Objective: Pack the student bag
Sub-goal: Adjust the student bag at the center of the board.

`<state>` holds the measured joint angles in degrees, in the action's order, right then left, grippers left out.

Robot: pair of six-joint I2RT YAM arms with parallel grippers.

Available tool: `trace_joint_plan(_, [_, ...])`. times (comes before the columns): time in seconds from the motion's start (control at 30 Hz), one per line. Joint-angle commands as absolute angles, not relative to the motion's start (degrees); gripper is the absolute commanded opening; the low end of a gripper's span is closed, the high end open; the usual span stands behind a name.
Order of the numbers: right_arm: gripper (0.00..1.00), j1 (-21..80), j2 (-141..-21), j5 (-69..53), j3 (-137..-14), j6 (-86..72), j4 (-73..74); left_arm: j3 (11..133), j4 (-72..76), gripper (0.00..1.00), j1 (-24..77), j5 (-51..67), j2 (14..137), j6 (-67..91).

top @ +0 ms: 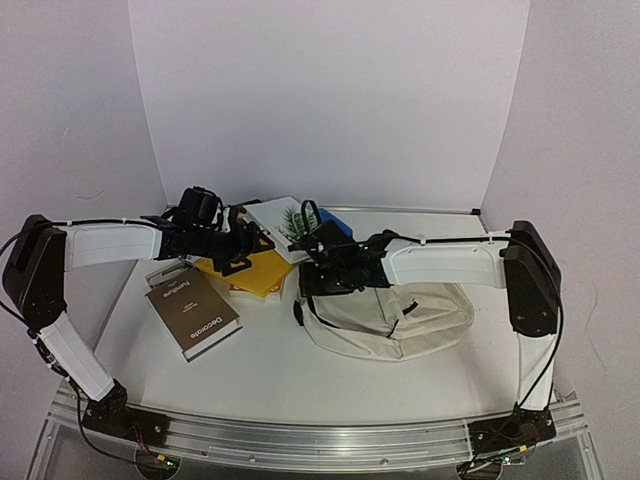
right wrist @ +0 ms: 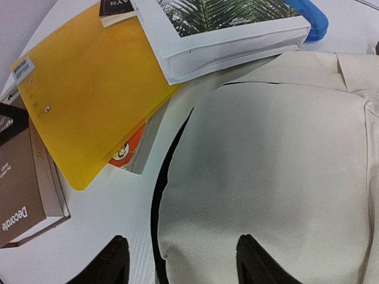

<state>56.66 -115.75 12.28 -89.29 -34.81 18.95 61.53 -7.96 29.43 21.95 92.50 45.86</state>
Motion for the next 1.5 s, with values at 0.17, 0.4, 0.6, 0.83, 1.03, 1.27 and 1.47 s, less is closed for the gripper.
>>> trace_joint_plan(0.17, [0.36, 57.04, -119.89, 12.85, -94.38, -33.5, 18.41, 60.31, -3.25, 0.85, 29.53, 23.98, 93.03, 47.39])
trace_joint_plan(0.4, [0.22, 57.04, -120.35, 12.93, -94.56, -33.53, 18.54, 60.24, -2.95, 0.85, 29.56, 24.65, 93.21, 47.01])
trace_joint_plan(0.6, [0.24, 57.0, -121.05, 11.04, -94.54, -33.51, 18.51, 60.07, -2.53, 0.85, 29.58, 25.22, 92.95, 46.88])
trace_joint_plan(0.83, [0.25, 57.04, -122.39, 10.8, -94.56, -33.49, 18.53, 59.39, -2.18, 0.85, 29.62, 25.57, 92.78, 47.19])
trace_joint_plan(1.03, [0.07, 57.04, -121.05, 12.39, -94.41, -34.0, 18.46, 59.86, -1.71, 0.85, 29.62, 26.69, 93.52, 46.97])
trace_joint_plan(1.27, [0.0, 57.01, -116.65, 13.17, -93.21, -35.55, 17.66, 62.0, 0.28, 0.81, 32.22, 29.56, 97.1, 47.65])
trace_joint_plan(1.47, [0.0, 56.2, -111.12, 14.68, -89.32, -37.63, 16.34, 64.84, 3.38, 0.8, 34.88, 31.03, 101.61, 49.24])
